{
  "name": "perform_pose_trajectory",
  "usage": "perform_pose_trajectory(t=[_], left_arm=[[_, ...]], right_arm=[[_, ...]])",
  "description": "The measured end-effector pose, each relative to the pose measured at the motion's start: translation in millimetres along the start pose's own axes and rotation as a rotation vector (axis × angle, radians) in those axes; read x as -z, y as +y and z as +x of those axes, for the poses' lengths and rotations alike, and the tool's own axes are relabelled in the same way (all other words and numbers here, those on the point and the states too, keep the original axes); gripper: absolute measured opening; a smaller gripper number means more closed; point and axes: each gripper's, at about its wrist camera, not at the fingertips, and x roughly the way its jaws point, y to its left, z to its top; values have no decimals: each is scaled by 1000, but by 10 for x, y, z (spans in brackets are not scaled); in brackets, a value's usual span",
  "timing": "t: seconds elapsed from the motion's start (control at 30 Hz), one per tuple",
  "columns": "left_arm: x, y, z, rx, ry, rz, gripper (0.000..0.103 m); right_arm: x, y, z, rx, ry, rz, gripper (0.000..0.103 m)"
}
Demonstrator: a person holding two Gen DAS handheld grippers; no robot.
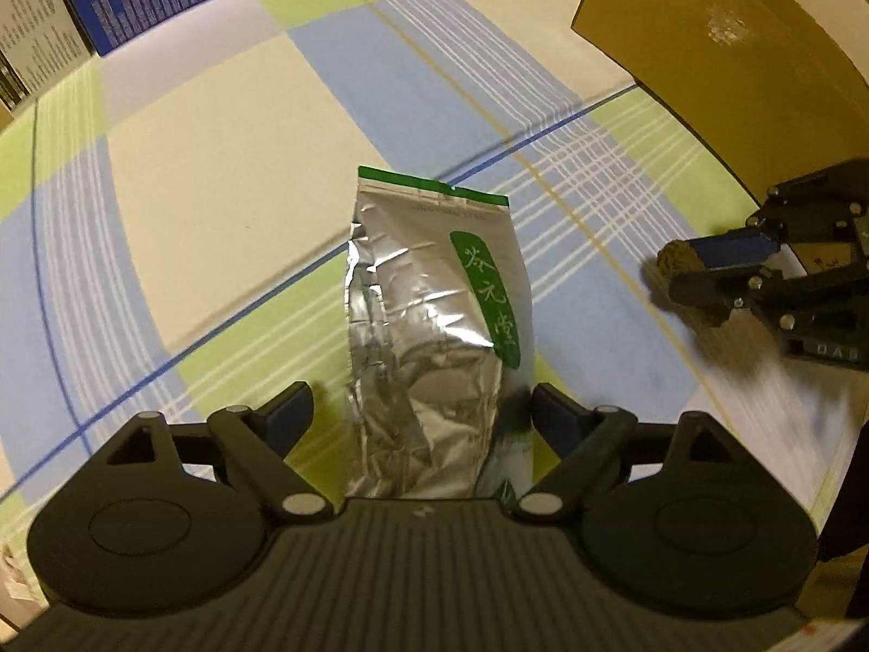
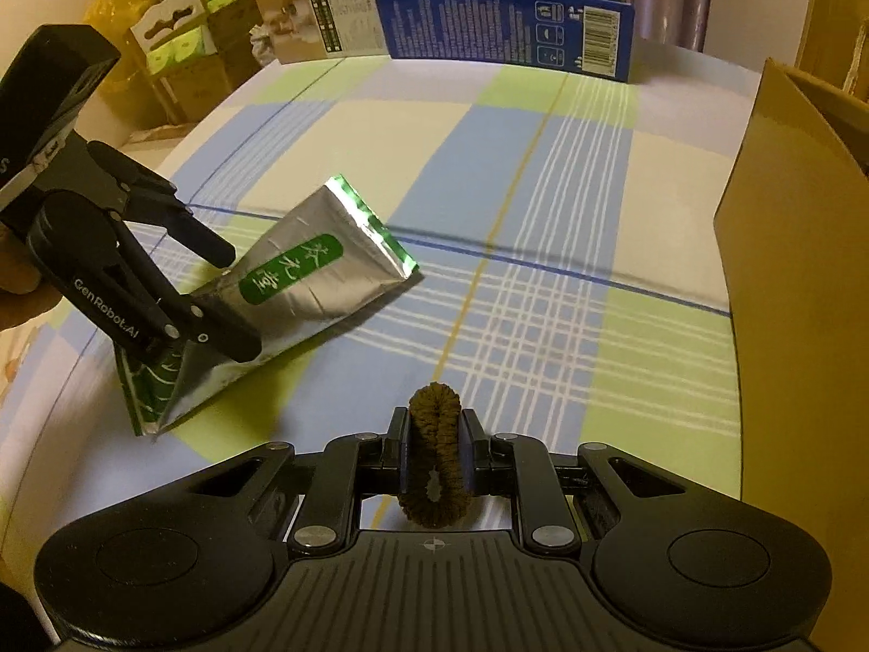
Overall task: Organize objects
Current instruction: 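Grasp the silver-green tea bag with the left tool and lift it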
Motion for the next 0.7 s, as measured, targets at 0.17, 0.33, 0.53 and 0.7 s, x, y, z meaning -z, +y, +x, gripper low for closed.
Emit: perform_pose_trajectory(t=[0.17,0.33,0.53,0.7], left_arm=[[-27,-42,112,-7,14,24,85],[-20,-41,109,-14,15,8,84],[37,-137,60,-44,10,-3,62],[50,-183,21,-59,0,-39,48]], right_arm=[[12,-42,11,9,-6,6,15],[27,-31,34,8,-6,7,15],[37,9,36,2,-10,1,14],[39,-9,42,7,-12,13,14]])
